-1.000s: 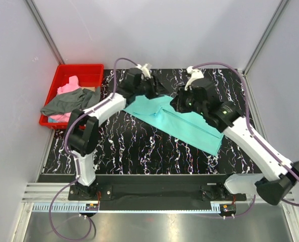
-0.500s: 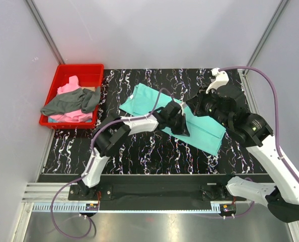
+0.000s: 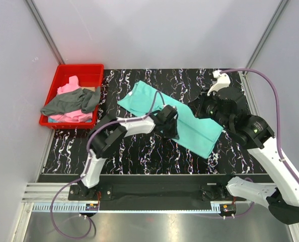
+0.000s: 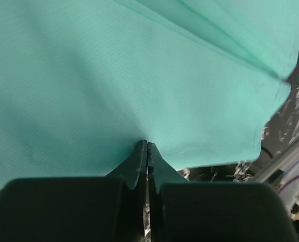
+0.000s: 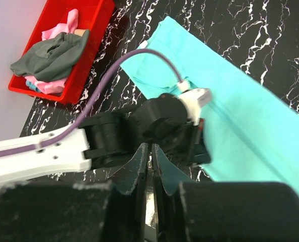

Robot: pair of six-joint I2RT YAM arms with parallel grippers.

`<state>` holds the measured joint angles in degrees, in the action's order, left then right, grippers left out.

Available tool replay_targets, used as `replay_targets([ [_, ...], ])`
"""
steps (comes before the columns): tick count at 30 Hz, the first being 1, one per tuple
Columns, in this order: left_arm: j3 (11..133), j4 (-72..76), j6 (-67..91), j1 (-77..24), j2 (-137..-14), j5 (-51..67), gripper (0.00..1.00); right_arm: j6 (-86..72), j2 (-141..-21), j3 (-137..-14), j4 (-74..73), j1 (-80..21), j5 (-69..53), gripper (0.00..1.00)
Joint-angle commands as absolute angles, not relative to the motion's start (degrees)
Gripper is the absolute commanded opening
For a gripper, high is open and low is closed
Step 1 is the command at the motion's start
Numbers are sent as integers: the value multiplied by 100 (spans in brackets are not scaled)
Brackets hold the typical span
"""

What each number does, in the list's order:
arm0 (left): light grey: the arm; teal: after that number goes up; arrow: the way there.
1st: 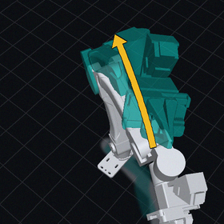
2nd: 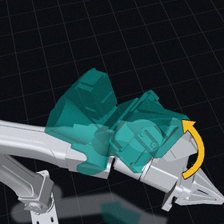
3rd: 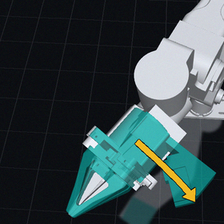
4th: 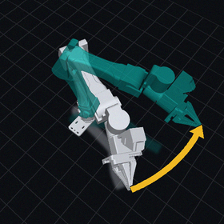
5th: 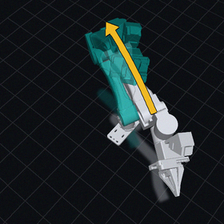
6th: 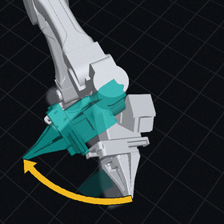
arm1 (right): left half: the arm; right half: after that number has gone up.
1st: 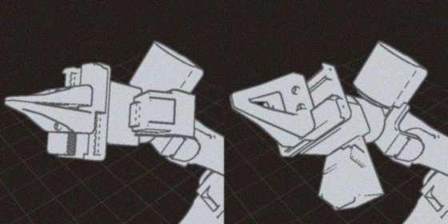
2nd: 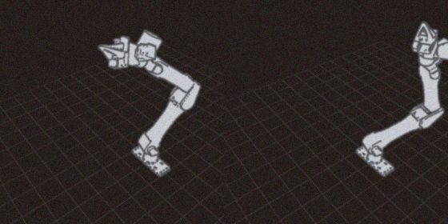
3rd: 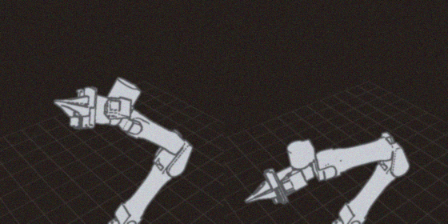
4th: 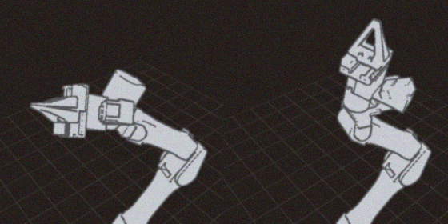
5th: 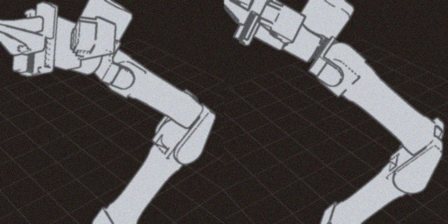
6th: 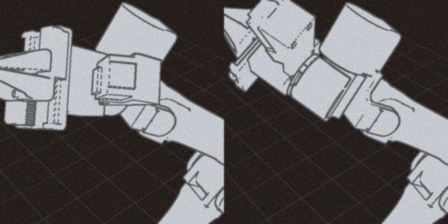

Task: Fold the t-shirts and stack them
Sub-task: Fold the tshirt

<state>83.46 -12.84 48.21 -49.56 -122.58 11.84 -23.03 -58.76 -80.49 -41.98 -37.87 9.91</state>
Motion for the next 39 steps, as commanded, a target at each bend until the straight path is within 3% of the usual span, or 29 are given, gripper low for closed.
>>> replay_targets([
  [1,7256,-2100,4860,-4922,-11595,317,0,-2382,-5765,-7981,-4192,-3779,1248,13],
  [8,5644,-2522,4966,-4641,-9768,-290,0,-2382,-6433,-7858,-4246,-3604,924,15],
  [11,5353,-2768,4913,-4290,-9074,-316,8,-2443,-6889,-7568,-4018,-3332,397,15],
  [12,5318,-2829,4817,-4080,-8914,-316,16,-2426,-6986,-7454,-3947,-3279,82,16],
  [17,5545,-2848,4387,-3262,-8323,191,33,-2338,-7934,-6944,-3280,-2892,-641,28],
  [26,7777,-3076,3674,-2294,-10114,369,29,-2127,-9447,-6935,-2848,-2488,-1010,39],
  [39,10105,-2998,3578,-1863,-12681,667,28,-2416,-8790,-6935,-2681,-2408,-1002,38],
])
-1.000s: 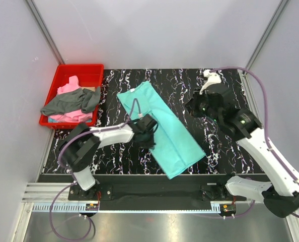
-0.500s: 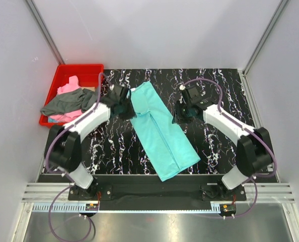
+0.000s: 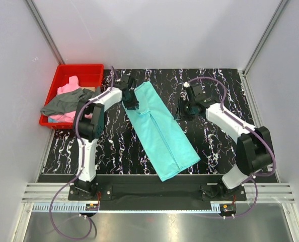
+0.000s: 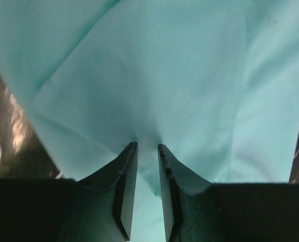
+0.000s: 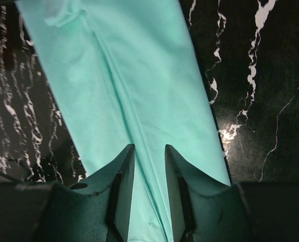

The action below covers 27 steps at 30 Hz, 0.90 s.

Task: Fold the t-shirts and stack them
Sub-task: Fold the tshirt

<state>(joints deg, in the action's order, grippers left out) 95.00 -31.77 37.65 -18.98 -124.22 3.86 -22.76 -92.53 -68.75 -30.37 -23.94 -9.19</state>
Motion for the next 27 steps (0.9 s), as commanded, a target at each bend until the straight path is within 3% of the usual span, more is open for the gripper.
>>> replay_targets([
  [1,10238,-2893,3534,-1855,-12944,755,28,-2539,-8728,-6900,-2611,-2408,-1037,37],
  [5,11273,-2435,3384,-1846,-13884,1772,34,-2873,-8438,-6601,-2066,-2399,-1073,38],
  [8,13176,-2435,3471,-1846,-14939,2423,36,-2883,-8411,-6451,-1890,-2400,-1063,39],
  [11,13964,-1910,3804,-1793,-15635,3134,39,-2769,-8542,-6495,-2030,-2408,-994,39],
  [14,13607,-706,4464,-1670,-15321,3864,43,-2619,-8648,-6574,-2310,-2400,-871,39],
  [17,12284,-18,4562,-1635,-14364,4165,49,-2619,-8570,-6504,-2435,-2399,-852,39],
  [21,11076,-454,4036,-1643,-12785,4114,51,-2663,-8245,-6224,-2487,-2408,-853,40],
  [27,8951,-1863,3594,-1836,-10746,2542,51,-2707,-7638,-6029,-2724,-2399,-756,40],
])
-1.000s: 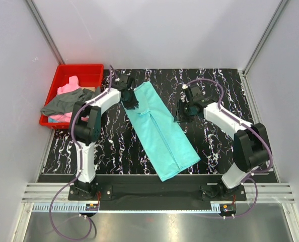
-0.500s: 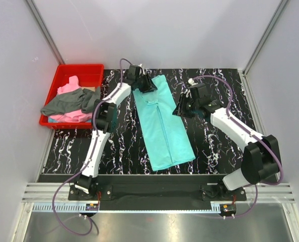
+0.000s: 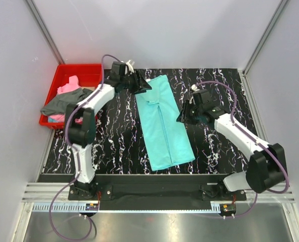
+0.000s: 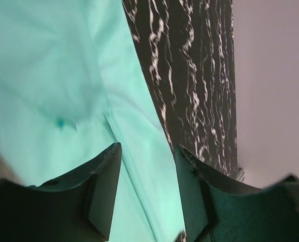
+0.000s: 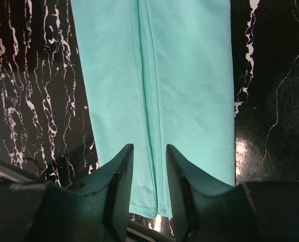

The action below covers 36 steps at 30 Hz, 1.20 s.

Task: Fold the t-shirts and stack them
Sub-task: Fold the tshirt

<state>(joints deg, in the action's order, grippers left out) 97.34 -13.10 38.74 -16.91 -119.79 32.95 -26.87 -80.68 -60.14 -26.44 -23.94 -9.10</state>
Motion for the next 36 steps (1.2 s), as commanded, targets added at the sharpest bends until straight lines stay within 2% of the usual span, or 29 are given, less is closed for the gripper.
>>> replay_targets([
  [1,8564,-1907,3603,-1924,-10488,2357,51,-2724,-7620,-6038,-2899,-2408,-730,40],
  [5,6774,-2434,3611,-2818,-9485,1058,51,-2839,-7463,-5916,-3146,-2408,-825,39],
  [7,5807,-2225,3770,-3145,-8888,993,51,-2917,-7296,-5766,-3207,-2400,-913,39],
  [14,4037,-1529,5008,-4568,-7726,818,49,-3102,-6996,-5230,-3322,-2400,-1019,36],
  [20,3332,-1275,5598,-4921,-7576,536,49,-3208,-6864,-4834,-3199,-2408,-1169,33],
  [22,3209,-1021,5616,-4992,-7690,615,54,-3225,-6812,-4773,-3173,-2408,-1134,33],
  [28,3313,-809,5704,-5247,-7954,501,55,-3190,-6847,-4658,-3094,-2408,-1125,33],
  [31,3401,-913,5800,-5326,-8156,457,52,-3225,-6838,-4579,-3032,-2408,-1169,33],
  [36,3489,-1423,5968,-5546,-8262,106,39,-3225,-6777,-4553,-3059,-2408,-1108,33],
])
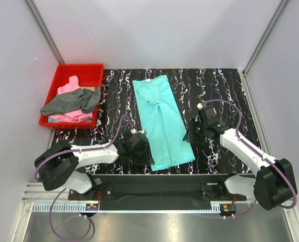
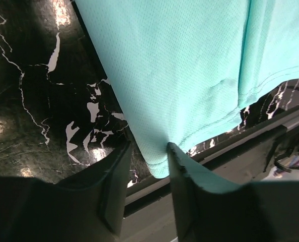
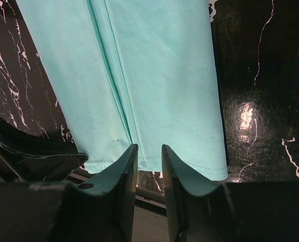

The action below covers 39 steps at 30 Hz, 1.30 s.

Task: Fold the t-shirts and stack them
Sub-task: Fold the tshirt

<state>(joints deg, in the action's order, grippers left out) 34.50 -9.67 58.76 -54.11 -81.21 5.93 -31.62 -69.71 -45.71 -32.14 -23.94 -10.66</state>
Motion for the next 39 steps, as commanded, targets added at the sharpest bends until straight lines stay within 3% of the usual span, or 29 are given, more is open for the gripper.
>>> replay_targets([
  [1,3533,-1476,5976,-5572,-8262,53,39,-3226,-6768,-4544,-3067,-2400,-1090,33],
  [2,3551,-1564,6011,-5616,-8262,27,40,-3217,-6768,-4535,-3076,-2408,-1072,33],
  [5,3603,-1564,6029,-5634,-8349,53,26,-3261,-6846,-4491,-3076,-2408,-1020,33],
  [6,3621,-1573,6029,-5634,-8376,70,16,-3296,-6873,-4474,-3094,-2408,-1020,33],
  [10,3709,-1784,5968,-5625,-8516,53,1,-3436,-6987,-4316,-2954,-2408,-1256,35],
  [21,3534,-2786,5124,-4984,-7762,-211,0,-4095,-7058,-3612,-2461,-3014,-1292,48],
  [26,3410,-2558,4992,-4957,-7357,158,16,-4131,-7101,-3612,-2470,-3172,-1345,48],
  [27,3410,-2540,5001,-4957,-7313,193,28,-4148,-7128,-3604,-2444,-3190,-1353,48],
  [31,3419,-2487,5036,-4957,-7172,342,46,-4236,-7294,-3481,-2268,-3243,-1485,48],
  [39,3138,-2347,5229,-4948,-7022,553,49,-4298,-7356,-3067,-2066,-3252,-1423,47],
])
